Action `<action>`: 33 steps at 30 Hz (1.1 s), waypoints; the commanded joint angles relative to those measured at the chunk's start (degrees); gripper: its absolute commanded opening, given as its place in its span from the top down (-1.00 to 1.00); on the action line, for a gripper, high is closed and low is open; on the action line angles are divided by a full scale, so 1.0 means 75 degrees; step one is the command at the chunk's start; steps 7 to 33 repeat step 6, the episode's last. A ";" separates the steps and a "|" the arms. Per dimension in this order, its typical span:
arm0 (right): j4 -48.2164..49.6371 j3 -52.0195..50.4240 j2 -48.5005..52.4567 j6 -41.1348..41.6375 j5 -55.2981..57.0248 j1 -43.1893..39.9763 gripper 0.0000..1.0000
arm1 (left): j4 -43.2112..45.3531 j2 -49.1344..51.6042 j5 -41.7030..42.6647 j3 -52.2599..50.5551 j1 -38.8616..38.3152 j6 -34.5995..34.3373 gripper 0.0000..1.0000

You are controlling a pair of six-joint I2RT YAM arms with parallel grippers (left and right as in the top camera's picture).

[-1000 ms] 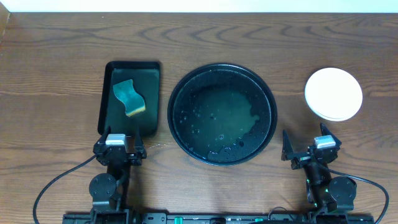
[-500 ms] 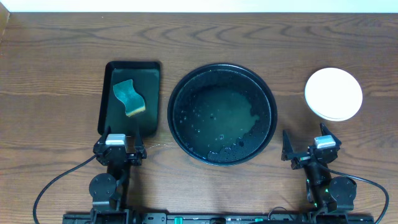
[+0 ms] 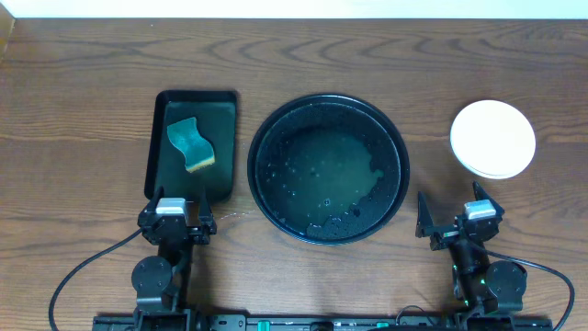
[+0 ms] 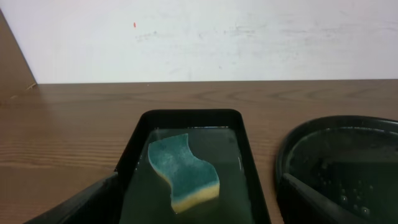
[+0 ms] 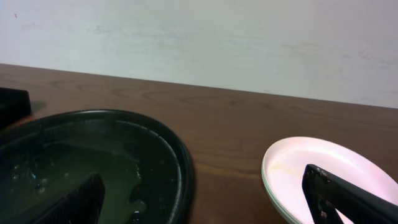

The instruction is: Clean dirty plates on tray and stack at the side

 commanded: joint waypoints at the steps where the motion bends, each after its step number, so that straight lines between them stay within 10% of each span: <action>1: -0.0032 -0.0012 -0.0044 -0.0067 0.0038 0.0052 -0.98 | -0.0341 -0.0047 0.0073 -0.0073 0.0012 0.0017 -0.58; 33: -0.0032 -0.0012 -0.0044 -0.0067 0.0038 0.0052 -0.99 | -0.0341 -0.0047 0.0073 -0.0073 0.0012 0.0017 -0.58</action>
